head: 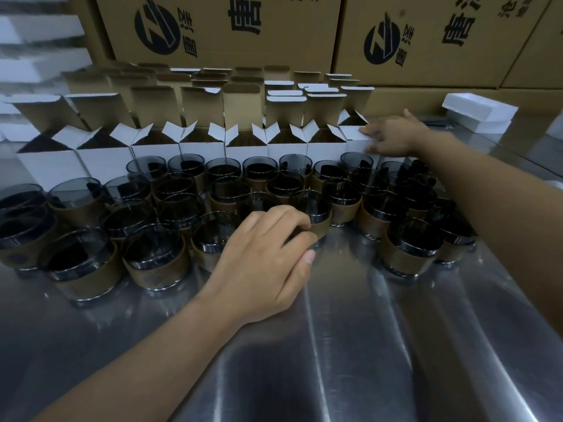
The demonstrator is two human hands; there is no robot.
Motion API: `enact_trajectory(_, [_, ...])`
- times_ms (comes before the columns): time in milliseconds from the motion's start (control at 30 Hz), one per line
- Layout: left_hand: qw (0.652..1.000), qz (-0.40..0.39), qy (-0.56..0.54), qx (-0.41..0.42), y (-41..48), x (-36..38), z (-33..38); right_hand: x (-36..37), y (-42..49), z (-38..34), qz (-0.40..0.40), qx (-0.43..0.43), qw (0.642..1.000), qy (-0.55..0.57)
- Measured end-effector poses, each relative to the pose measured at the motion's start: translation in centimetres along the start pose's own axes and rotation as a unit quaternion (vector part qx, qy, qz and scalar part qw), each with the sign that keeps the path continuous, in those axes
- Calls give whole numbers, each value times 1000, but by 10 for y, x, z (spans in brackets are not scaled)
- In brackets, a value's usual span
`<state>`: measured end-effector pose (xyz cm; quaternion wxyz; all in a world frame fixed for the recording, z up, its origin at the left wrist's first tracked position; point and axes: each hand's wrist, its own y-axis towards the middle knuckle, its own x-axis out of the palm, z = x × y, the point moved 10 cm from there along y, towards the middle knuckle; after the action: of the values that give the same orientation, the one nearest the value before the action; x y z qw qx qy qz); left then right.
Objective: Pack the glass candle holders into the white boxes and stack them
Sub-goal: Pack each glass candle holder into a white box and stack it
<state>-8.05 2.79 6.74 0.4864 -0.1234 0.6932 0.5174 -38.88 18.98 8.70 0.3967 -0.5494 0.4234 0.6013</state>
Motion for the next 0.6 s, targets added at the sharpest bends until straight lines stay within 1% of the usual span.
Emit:
enact_trajectory(100, [1000,-9,1,-5,0,2,-2,-18,3,6,65,31,993,89])
enact_trajectory(133, [1000,-11,1,-7,0,3,-2,-19,5,7,78,36,991,99])
enact_trajectory(200, [1000,-15,2,-9,0,4,-3,-10,14,5,64,46,994,71])
enact_trajectory(267, [1000,-15,2,-8,0,4,-3,4,22,1,27,46,998,40])
enact_trajectory(367, [1000,-13,-1,-8,0,3,-3,19,32,0,3,62,997,47])
enact_trajectory(500, [1000,-17,0,-8,1,4,-3,24,40,7,6,102,993,64])
enact_trajectory(600, [1000,-21,3,-3,0,5,-2,17,42,11,33,117,991,50])
